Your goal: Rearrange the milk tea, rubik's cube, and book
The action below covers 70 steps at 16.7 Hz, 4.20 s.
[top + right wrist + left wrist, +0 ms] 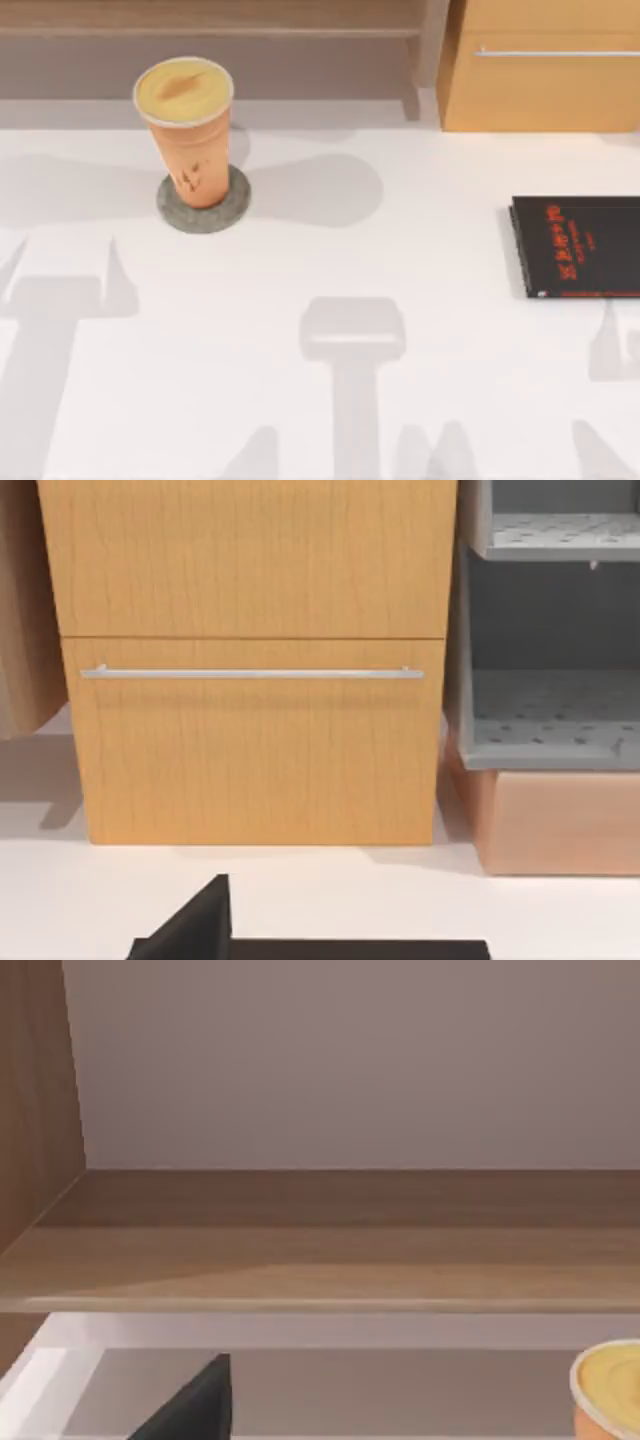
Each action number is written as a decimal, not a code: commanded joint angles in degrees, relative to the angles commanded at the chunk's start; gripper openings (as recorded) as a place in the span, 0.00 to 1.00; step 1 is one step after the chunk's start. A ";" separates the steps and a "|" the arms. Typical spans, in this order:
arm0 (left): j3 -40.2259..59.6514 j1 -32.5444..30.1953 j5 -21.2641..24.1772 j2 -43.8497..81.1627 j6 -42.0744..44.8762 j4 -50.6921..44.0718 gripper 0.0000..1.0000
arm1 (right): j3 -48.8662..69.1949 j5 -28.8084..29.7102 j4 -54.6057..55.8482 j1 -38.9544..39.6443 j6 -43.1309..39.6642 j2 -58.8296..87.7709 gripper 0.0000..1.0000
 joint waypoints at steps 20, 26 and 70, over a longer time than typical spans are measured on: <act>-20.83 0.40 -0.13 -20.42 -0.49 -1.76 1.00 | 15.00 -4.63 6.34 -4.92 -0.11 16.76 1.00; -20.83 0.40 -0.13 -20.42 -0.49 -1.76 1.00 | 38.53 -12.43 15.27 -12.98 -0.15 51.98 1.00; -20.83 0.40 -0.13 -20.42 -0.49 -1.76 1.00 | 92.89 -25.01 30.45 -26.83 -0.45 123.21 0.17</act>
